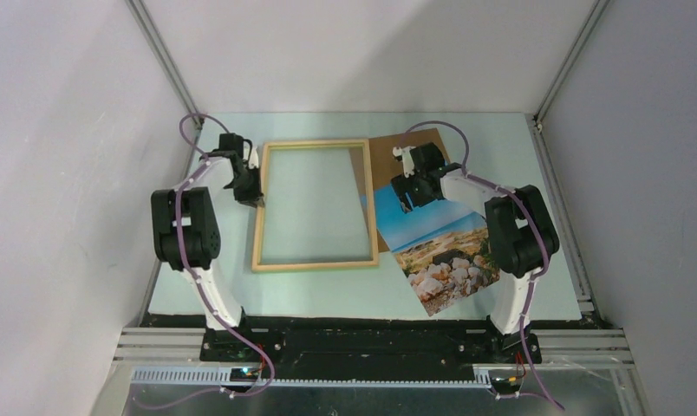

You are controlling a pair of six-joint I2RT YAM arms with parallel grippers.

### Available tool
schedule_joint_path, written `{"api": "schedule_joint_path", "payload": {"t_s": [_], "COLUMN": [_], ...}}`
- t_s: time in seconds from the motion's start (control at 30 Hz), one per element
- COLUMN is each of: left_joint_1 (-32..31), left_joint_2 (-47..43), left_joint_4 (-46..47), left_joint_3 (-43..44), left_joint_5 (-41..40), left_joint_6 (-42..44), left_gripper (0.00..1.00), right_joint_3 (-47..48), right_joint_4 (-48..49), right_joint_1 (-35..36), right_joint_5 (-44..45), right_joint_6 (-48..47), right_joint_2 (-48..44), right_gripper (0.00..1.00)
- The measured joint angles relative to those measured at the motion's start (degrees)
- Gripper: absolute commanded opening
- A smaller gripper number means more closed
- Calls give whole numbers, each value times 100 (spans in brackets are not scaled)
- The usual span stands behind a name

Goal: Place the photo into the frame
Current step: Adjust the photo frame at the center of the board.

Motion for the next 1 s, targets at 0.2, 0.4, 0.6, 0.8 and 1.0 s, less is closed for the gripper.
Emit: {"api": "schedule_joint_path", "payload": {"t_s": [0.2, 0.4, 0.6, 0.8, 1.0], "left_joint_1": [103, 492, 990, 1141, 1119], "left_joint_2": [-498, -616, -616, -610, -343], "left_joint_4": [-39, -42, -59, -68, -61], "left_joint_3": [-175, -197, -345, -352, -219], "left_joint_5": [109, 223, 278, 278, 271], "left_joint_6": [11, 72, 79, 120, 295], "left_gripper": [0, 0, 0, 0, 0], "right_joint_3": [313, 341, 560, 595, 599], "right_joint_4": [-177, -428, -542, -599, -621], "right_joint_1": [-24, -79, -98, -98, -98], "right_joint_5": [-7, -22, -55, -55, -55], "right_joint_6": [129, 181, 243, 280, 304], "right_joint_2": [144, 299, 446, 472, 472], "right_gripper": [76, 76, 76, 76, 80]}}
